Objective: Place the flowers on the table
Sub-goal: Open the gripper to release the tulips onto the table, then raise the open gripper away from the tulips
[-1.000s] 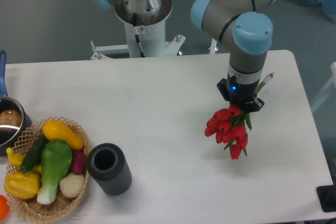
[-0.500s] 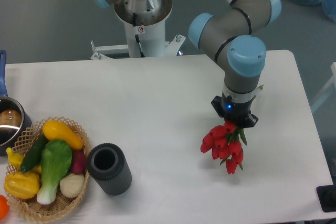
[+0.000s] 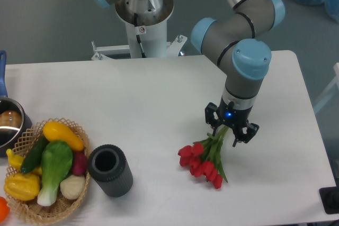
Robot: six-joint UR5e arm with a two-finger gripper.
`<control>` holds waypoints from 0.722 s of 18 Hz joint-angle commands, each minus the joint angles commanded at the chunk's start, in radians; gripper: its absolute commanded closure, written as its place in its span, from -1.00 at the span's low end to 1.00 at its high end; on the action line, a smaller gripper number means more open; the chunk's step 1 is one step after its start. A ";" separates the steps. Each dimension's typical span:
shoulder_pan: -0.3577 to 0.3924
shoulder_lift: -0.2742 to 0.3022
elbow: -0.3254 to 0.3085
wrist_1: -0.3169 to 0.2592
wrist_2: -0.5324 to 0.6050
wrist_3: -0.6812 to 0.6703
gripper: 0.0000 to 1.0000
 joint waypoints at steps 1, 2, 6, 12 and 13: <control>0.008 -0.002 0.000 0.023 0.000 0.008 -1.00; 0.017 -0.002 0.000 0.038 0.002 0.011 -1.00; 0.069 0.003 -0.008 0.043 0.006 0.021 -1.00; 0.129 0.015 -0.011 0.045 0.017 0.167 -1.00; 0.141 0.014 -0.009 0.046 0.017 0.182 -1.00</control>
